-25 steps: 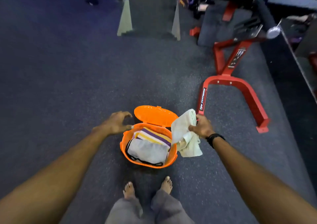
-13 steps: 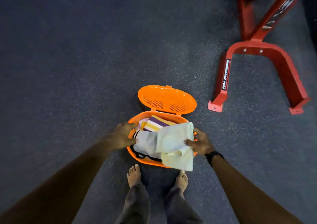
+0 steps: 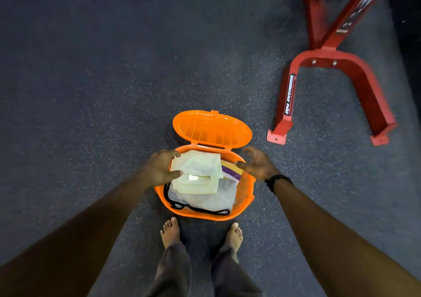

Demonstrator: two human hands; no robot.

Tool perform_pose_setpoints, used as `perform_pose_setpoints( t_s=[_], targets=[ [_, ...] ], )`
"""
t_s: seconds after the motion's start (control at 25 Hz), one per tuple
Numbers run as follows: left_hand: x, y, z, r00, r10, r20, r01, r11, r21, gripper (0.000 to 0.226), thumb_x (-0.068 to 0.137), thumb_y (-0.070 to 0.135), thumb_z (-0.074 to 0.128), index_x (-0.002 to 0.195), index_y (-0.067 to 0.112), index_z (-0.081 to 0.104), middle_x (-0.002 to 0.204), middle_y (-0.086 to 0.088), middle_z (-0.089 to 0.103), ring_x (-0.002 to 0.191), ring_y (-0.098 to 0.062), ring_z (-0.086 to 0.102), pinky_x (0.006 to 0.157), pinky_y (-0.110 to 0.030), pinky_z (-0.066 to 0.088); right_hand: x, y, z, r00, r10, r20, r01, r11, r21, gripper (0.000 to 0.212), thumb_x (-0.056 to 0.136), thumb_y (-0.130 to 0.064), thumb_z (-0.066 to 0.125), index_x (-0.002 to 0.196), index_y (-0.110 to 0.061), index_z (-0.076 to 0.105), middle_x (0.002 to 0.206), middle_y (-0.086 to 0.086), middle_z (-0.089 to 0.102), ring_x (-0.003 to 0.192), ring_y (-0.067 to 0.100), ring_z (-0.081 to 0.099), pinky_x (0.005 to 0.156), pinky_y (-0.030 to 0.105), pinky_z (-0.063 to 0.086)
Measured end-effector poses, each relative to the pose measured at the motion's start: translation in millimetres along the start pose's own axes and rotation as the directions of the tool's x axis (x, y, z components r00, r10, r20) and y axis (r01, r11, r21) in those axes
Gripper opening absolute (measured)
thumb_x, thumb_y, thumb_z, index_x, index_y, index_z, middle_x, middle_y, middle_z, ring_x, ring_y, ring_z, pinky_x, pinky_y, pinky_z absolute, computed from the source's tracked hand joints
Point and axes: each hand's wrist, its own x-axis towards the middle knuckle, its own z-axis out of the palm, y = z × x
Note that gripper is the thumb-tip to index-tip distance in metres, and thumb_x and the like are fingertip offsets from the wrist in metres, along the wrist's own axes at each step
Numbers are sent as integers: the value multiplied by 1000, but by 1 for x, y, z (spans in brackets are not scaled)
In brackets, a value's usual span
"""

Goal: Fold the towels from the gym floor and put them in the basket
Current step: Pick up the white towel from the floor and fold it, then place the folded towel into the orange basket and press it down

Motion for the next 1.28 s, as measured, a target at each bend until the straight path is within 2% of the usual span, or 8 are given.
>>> perform_pose_setpoints(
  t_s=[0.08,0.24,0.4,0.56,0.84,1.04,1.16,1.28],
  targets=[
    [-18,26,-27,1000,18,-7,-18,999,-45,56,82,27,73,130,9,52,131,-9,54,121,-24,51,101,-36,42,-27,-20,-31,999,-30,-11,31,999,45,55,84,-23,72,131,-10,49,123,1,53,116,19,51,93,29,43],
    [-54,99,-78,988,111,-108,-123,985,-120,55,80,30,75,128,14,54,125,-4,58,114,-20,57,98,-37,47,-90,-67,-117,989,-87,-118,102,986,129,56,80,-28,75,128,-13,51,125,2,54,119,15,50,99,33,44],
    [-103,194,-147,944,237,-231,-277,948,-160,51,81,27,75,125,11,55,118,0,57,109,-15,56,91,-25,44,-165,-115,-219,955,-143,-259,188,970,154,59,77,-32,77,128,-13,52,123,-1,52,119,15,49,104,34,42],
    [-156,282,-201,876,320,-361,-407,892,-198,48,77,27,78,119,12,59,114,-6,61,104,-17,58,96,-32,46,-237,-138,-312,886,-234,-400,310,941,136,85,50,-65,81,120,-25,55,127,7,58,117,18,55,103,40,45],
    [-220,387,-255,754,498,-429,-608,775,-169,46,78,37,76,117,22,57,116,-2,59,107,-18,59,94,-33,48,-354,-154,-409,758,-253,-601,366,928,72,58,76,-34,78,125,-17,52,125,2,53,121,14,50,106,39,42],
    [-240,448,-259,665,663,-343,-723,687,-72,53,72,45,79,115,24,56,116,-2,60,103,-17,58,96,-34,48,-429,-130,-421,633,-159,-758,316,946,65,66,78,-35,76,134,-13,48,137,8,50,128,19,46,107,35,40],
    [-260,487,-245,575,780,-245,-808,588,-26,56,65,47,80,111,23,58,111,-3,60,97,-15,58,96,-33,48,-486,-100,-410,546,-42,-837,234,967,104,68,79,-38,74,135,-12,46,136,6,51,126,19,49,106,33,39],
    [-282,516,-214,482,867,-126,-873,487,11,50,72,39,81,113,20,59,108,-2,60,92,-14,57,96,-35,49,-543,-69,-384,448,66,-891,165,974,155,65,78,-39,75,132,-12,49,135,6,53,126,18,48,105,33,40]
  ],
)
